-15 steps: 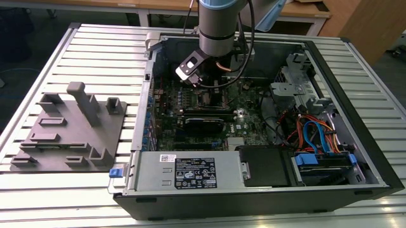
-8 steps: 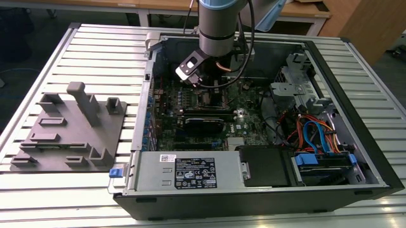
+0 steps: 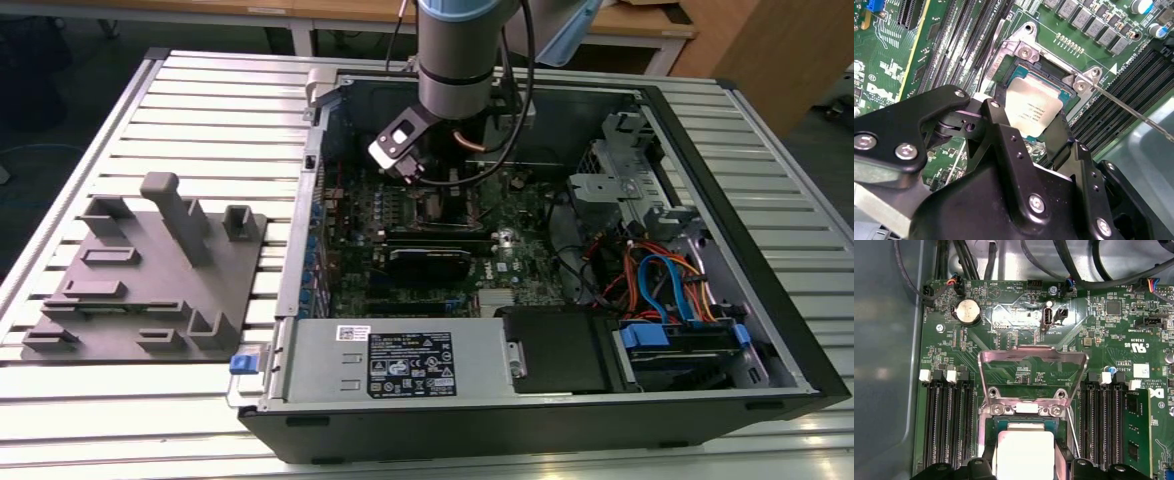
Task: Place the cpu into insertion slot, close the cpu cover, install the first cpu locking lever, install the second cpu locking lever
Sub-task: 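Place the cpu into insertion slot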
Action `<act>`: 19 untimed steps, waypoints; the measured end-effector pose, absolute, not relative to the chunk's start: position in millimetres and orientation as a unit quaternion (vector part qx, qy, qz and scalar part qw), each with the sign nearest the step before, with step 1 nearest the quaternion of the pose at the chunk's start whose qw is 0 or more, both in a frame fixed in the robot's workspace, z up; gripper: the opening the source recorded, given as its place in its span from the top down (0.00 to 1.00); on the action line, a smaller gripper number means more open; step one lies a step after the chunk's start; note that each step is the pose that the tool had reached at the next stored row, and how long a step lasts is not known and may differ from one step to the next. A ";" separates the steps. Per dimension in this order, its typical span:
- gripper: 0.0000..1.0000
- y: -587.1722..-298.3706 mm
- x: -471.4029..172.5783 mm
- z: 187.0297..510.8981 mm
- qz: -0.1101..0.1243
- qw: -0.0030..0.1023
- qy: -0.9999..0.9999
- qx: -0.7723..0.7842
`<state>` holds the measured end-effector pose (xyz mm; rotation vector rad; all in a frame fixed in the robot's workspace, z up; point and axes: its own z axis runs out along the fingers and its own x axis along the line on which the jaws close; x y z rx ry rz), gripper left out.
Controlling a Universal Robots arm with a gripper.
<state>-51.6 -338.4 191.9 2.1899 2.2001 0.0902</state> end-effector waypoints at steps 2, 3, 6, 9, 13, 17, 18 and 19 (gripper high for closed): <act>0.46 -339.5 -51.6 191.7 0.029 0.018 0.707 0.706; 0.46 -340.0 -51.6 191.5 0.029 0.018 0.707 0.707; 0.46 -340.5 -51.6 191.5 0.029 0.018 0.706 0.708; 0.46 -340.6 -51.6 191.5 0.029 0.018 0.705 0.708; 0.46 -340.6 -51.6 191.4 0.029 0.018 0.705 0.708; 0.46 -340.6 -51.6 191.4 0.029 0.018 0.705 0.708; 0.45 -340.7 -51.6 191.3 0.029 0.018 0.705 0.708; 0.45 -340.7 -51.6 191.3 0.029 0.018 0.705 0.708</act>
